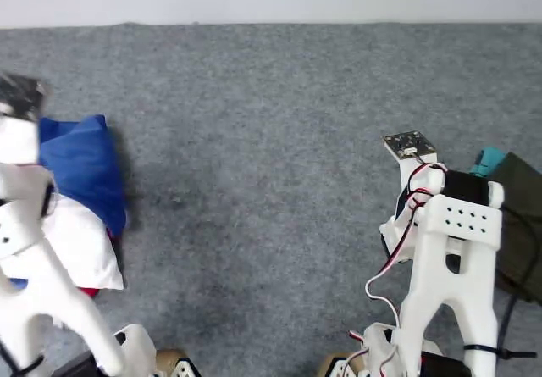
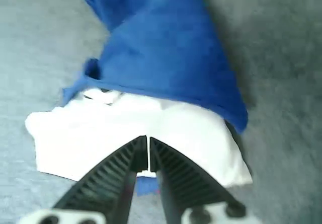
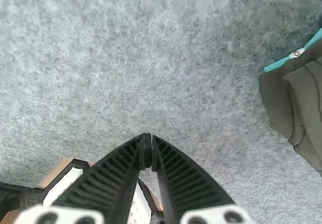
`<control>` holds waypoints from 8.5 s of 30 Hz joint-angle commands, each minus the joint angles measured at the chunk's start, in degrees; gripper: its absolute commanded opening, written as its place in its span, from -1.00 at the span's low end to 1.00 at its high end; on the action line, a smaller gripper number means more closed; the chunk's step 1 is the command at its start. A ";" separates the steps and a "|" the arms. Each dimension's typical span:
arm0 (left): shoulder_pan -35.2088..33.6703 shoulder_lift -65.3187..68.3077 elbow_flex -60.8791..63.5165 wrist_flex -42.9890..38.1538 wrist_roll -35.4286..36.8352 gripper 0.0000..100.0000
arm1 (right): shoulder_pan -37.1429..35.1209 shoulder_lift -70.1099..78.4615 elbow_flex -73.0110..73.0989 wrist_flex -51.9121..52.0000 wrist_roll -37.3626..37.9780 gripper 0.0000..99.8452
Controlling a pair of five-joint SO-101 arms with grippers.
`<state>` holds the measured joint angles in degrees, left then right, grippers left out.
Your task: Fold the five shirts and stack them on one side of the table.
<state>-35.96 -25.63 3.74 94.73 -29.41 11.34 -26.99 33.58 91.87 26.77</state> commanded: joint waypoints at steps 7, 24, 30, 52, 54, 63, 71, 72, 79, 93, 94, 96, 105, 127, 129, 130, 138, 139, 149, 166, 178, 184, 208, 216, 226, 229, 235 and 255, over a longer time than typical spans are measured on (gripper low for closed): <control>4.57 -0.44 7.34 5.80 -2.99 -0.97 | -0.57 -2.68 -0.44 -0.57 -0.09 -0.98; -30.68 -0.62 8.48 -1.58 -11.08 -0.80 | -44.18 10.68 -12.31 -8.48 -16.44 -0.74; -40.35 -0.62 5.76 -3.16 -14.42 -0.80 | -57.45 28.70 -27.60 -8.84 -16.26 -0.73; -48.53 -0.70 0.40 -2.90 -14.33 -0.80 | -85.93 61.05 -68.75 -11.47 -16.53 -0.48; -48.53 -0.70 0.40 -2.99 -14.33 -0.80 | -86.55 63.87 -71.47 -13.14 -16.44 -0.48; -48.53 -0.70 0.40 -3.25 -14.33 -0.80 | -87.43 75.38 -87.12 -13.41 -16.26 -0.48; -48.62 -0.70 0.40 -3.16 -14.33 -0.80 | -86.99 83.91 -96.18 -13.05 -16.09 -0.48; -48.62 -0.70 0.40 -3.08 -14.33 -0.80 | -86.99 84.79 -96.62 -13.05 -16.09 -0.48; -48.62 -0.70 0.48 -3.08 -14.33 -0.80 | -86.29 86.73 -97.14 -9.89 -8.53 -0.76; -48.44 -0.70 0.75 -2.90 -14.15 -0.80 | -79.78 86.64 -97.14 -4.79 -0.62 -0.98; -48.44 -0.70 0.75 -2.90 -14.15 -0.80 | -79.34 86.64 -97.14 -4.70 0.09 -0.97; -48.44 -0.70 0.75 -2.90 -14.15 -0.80 | -78.90 86.20 -97.58 -3.82 0.88 -0.97; -48.53 -0.70 0.75 -2.81 -14.15 -0.80 | -70.20 85.85 -102.07 4.97 3.69 -0.98; -48.35 -0.70 0.92 -2.81 -14.07 -0.80 | -75.56 85.93 -101.89 8.92 -0.70 -0.40; -48.26 -0.62 0.92 -2.81 -14.07 -0.80 | -76.53 85.93 -102.07 8.75 -0.44 -0.40; -48.18 -0.62 0.92 -2.81 -14.07 -0.80 | -76.88 85.93 -102.07 8.92 -0.44 -0.40; -48.09 -0.62 0.92 -2.81 -14.07 -0.80 | -76.26 88.57 -102.24 4.26 -0.62 -0.40; -48.09 -0.62 0.92 -2.81 -14.07 -0.80 | -75.74 88.92 -102.24 3.47 -0.62 -0.40; -48.00 -0.62 3.12 -3.16 -14.07 -0.80 | -75.03 93.32 -102.15 0.75 -0.44 -0.41; -48.09 -4.13 4.88 -2.99 -14.07 -0.80 | -71.34 91.47 -109.01 7.16 6.51 -0.98; -39.65 -23.56 6.37 -2.02 -10.55 -0.80 | -55.25 78.46 -113.41 11.12 6.33 -0.98; -32.26 -25.85 10.42 3.87 -6.33 -0.80 | -47.08 63.43 -102.95 11.12 6.33 -0.98; 19.08 -20.66 35.38 4.40 -3.87 -0.79 | -38.55 32.75 -68.92 10.95 6.07 -0.98; 24.44 2.64 34.33 -0.26 -7.21 -0.79 | -34.51 33.27 -64.00 9.01 5.36 -0.98; 34.11 16.53 33.36 -9.93 -6.07 -0.79 | -27.65 34.77 -63.65 9.36 4.04 -0.98; 34.46 23.47 31.25 -12.22 -4.48 -0.79 | -26.59 34.42 -63.65 9.19 4.04 -0.98; 34.02 34.02 17.01 -12.57 2.99 -0.79 | -21.14 34.95 -63.65 7.08 4.22 -0.98; 55.30 26.81 3.56 5.80 4.84 -0.79 | -10.59 35.03 -63.38 5.58 5.36 -0.98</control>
<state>14.42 4.44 8.13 98.68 -24.66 0.18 9.58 -29.54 98.55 31.96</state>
